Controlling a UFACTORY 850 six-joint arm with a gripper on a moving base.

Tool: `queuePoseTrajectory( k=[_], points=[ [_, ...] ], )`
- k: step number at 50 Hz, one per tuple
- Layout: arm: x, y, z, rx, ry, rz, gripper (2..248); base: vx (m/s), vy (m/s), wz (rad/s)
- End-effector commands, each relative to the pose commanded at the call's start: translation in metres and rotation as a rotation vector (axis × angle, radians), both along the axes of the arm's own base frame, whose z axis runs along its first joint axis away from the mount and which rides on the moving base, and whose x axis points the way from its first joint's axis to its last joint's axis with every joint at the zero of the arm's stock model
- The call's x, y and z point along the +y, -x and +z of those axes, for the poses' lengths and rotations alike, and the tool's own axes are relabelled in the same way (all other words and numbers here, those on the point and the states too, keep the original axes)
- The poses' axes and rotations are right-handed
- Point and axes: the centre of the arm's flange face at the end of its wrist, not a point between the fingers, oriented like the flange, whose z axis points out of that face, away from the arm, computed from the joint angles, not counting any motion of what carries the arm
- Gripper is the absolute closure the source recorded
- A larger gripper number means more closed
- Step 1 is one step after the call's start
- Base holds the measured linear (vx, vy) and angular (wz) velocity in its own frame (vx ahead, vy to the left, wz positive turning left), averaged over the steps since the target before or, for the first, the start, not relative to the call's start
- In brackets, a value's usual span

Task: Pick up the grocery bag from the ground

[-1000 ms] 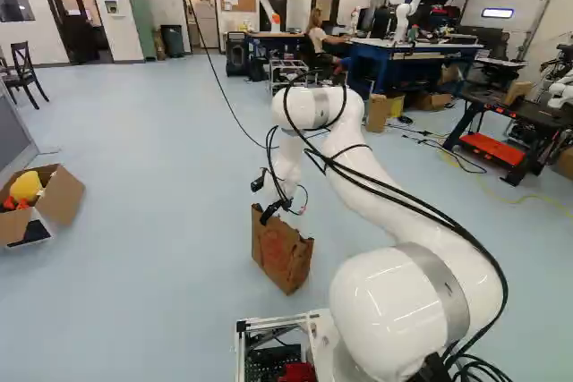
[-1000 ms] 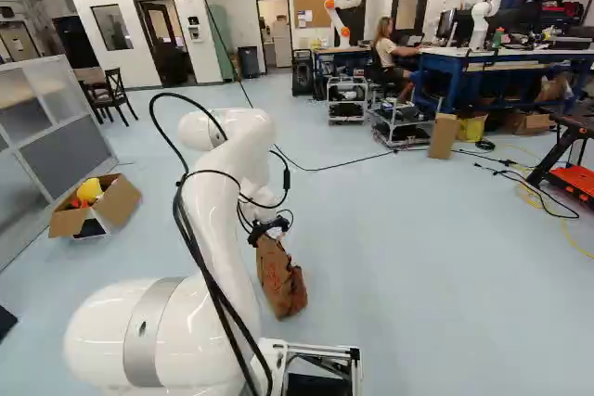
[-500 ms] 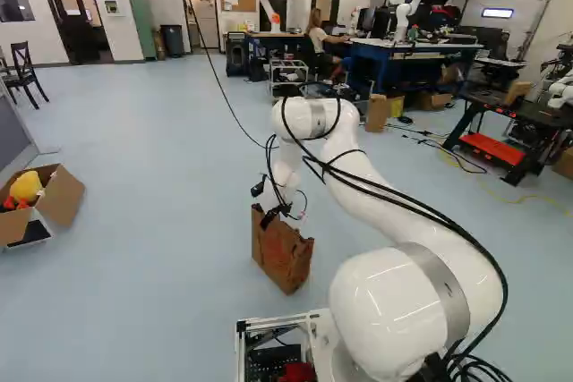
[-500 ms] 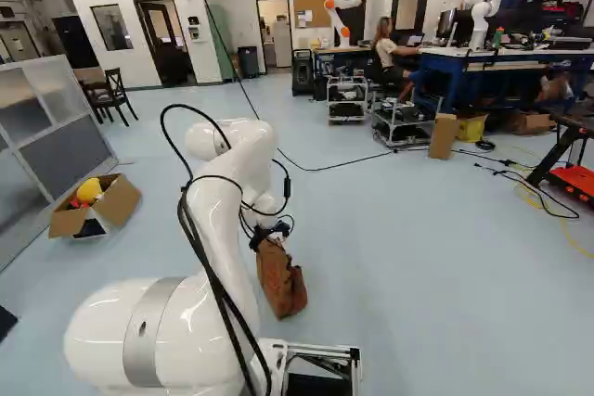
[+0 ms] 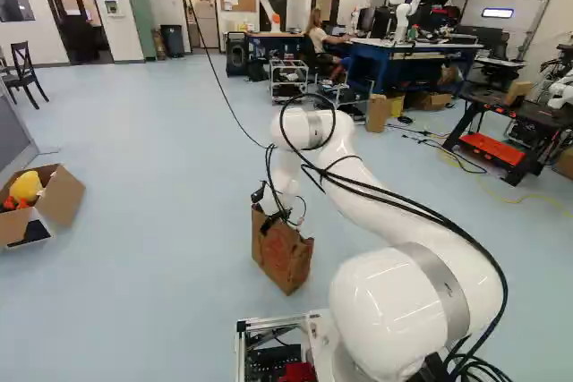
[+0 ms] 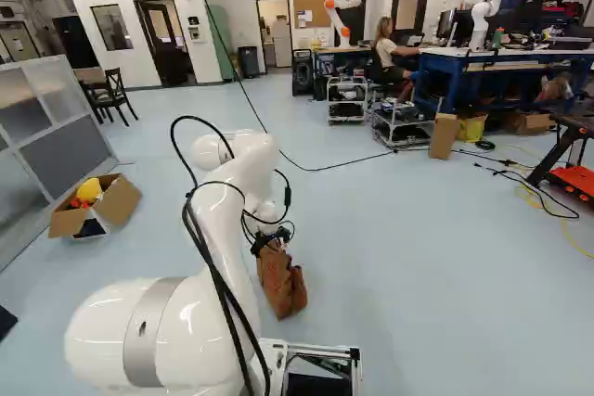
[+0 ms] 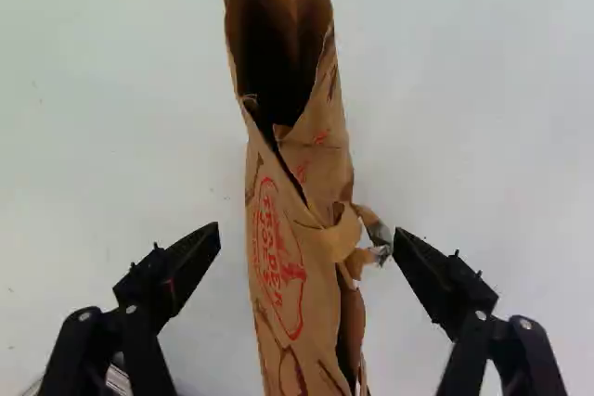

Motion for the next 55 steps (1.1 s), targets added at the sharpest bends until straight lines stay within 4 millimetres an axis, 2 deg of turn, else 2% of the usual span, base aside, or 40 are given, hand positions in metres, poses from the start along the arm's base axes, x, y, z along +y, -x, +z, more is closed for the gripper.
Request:
queuePoseTrajectory(
  k=[36,51,52,55],
  points=[
    [0.0,0.0,-0.054,0.006,0.001,0.0,3,0.0,0.0,0.0],
    [0.0,0.001,-0.059,0.006,0.001,0.0,3,0.0,0.0,0.0],
    [0.0,0.001,-0.059,0.006,0.001,0.0,36,0.0,0.0,0.0],
    [0.0,0.001,-0.059,0.006,0.001,0.0,36,0.0,0.0,0.0]
  ],
)
